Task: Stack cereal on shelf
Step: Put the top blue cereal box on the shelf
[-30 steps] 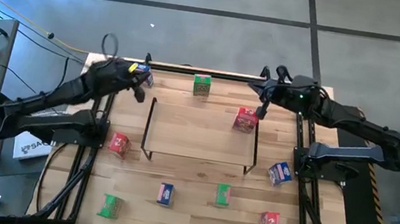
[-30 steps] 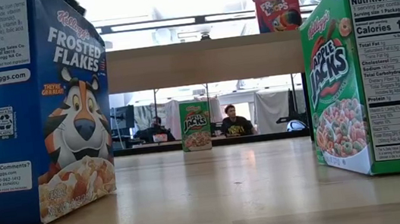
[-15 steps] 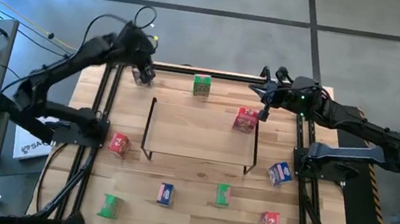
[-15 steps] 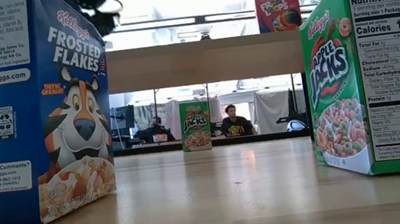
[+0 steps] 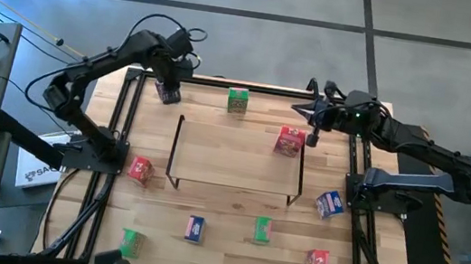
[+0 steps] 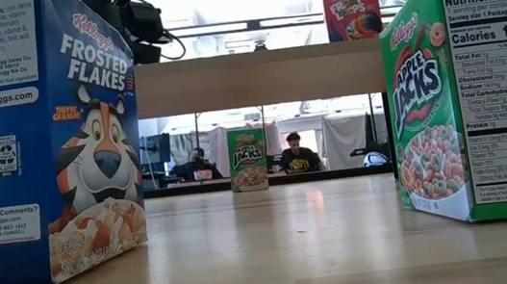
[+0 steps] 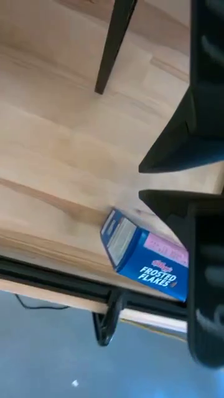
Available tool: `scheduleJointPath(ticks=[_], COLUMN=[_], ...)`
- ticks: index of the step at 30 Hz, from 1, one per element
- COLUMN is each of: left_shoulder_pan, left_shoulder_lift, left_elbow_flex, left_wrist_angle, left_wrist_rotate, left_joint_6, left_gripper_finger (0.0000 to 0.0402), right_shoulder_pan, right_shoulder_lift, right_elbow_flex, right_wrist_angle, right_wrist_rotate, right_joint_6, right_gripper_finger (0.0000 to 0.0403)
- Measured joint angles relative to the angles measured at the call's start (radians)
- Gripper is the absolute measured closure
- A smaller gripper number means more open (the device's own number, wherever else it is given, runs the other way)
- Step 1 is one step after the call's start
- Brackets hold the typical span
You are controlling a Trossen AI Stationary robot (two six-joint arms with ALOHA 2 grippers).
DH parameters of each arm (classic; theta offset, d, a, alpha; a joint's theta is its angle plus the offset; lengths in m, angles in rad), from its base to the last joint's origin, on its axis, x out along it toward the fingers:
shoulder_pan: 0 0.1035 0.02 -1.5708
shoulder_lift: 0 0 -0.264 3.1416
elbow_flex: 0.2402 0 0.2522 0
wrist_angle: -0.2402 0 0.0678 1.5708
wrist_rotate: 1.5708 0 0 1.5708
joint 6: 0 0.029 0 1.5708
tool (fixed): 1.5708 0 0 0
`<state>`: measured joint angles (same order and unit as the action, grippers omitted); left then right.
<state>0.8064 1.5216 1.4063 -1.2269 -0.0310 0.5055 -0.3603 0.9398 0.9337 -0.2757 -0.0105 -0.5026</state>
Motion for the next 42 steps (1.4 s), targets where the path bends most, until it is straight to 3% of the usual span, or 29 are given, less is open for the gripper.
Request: scheduleJointPath(ticks=[8,18,22,32,42], left_shoulder_pan=[-0.038,-0.035,-0.035,-0.035,0.015], left_shoulder_lift=[0.005,0.098,0.143,0.190,0.190], left_elbow_flex=[0.000,0.000,0.000,0.000,0.000], left_wrist_angle=[0.009,0.016,0.021,0.067,0.073], left_wrist_rotate=[-0.024,-0.068,-0.172,-0.344,-0.308], left_joint_6=[0.039,0.009,0.045,0.127,0.154], left_gripper_finger=[0.0269,0.0163,0.0134,0.0119,0.0121], right_shoulder_pan=[-0.021,-0.028,-0.028,-0.028,-0.028], right_shoulder_lift=[-0.026,-0.031,-0.031,-0.031,-0.031], right_elbow_flex=[0.000,0.000,0.000,0.000,0.000], right_wrist_angle=[0.001,0.003,-0.009,-0.028,-0.027], right_wrist_rotate=[-0.078,-0.159,-0.166,-0.166,-0.166], right_joint_6=[0.034,0.023,0.022,0.018,0.007], right_gripper_finger=[0.0403,0.0403,0.0403,0.0403,0.0403])
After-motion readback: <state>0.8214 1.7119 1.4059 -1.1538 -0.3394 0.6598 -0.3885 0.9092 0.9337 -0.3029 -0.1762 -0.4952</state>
